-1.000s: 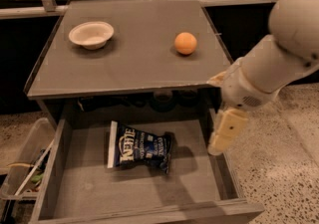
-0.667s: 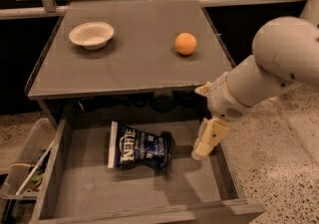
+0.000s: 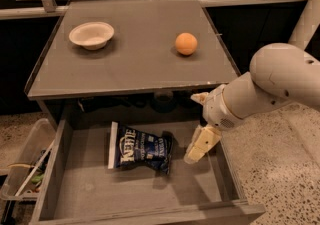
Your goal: Pick blue chip bag from top drawer and place on counter
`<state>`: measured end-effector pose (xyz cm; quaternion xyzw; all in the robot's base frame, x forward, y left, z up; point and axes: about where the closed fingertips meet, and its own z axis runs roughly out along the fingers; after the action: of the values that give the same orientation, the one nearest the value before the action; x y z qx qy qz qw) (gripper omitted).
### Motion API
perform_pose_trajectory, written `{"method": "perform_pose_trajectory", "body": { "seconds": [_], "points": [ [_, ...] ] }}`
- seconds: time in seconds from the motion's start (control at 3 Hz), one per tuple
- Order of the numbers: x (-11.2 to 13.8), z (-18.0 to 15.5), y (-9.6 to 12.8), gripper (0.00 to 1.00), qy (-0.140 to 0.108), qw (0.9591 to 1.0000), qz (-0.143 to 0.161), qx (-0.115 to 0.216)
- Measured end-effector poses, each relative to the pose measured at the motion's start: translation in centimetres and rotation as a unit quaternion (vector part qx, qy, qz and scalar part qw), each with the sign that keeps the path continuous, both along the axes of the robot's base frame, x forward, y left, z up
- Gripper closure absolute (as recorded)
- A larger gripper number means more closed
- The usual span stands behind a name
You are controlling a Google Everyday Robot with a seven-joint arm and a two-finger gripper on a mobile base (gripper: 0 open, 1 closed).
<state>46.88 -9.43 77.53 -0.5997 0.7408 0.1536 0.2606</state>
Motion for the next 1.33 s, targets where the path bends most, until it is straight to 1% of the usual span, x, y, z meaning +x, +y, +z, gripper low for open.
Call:
{"method": "perform_pose_trajectory", "body": {
  "seconds": [0.33, 0.67, 1.0, 1.33],
  "points": [
    [-0.4, 0.2, 0.5, 0.0, -0.004, 1.0, 0.008, 0.002],
    [-0.7, -1.6, 1.7, 0.0, -0.014, 0.9994, 0.014, 0.028],
    [-0.7, -4.6, 4.2, 0.0, -0.039, 0.9981, 0.023, 0.042],
    [-0.5, -7.6, 6.5, 0.0, -0.066, 0.9966, 0.025, 0.043]
  ]
}}
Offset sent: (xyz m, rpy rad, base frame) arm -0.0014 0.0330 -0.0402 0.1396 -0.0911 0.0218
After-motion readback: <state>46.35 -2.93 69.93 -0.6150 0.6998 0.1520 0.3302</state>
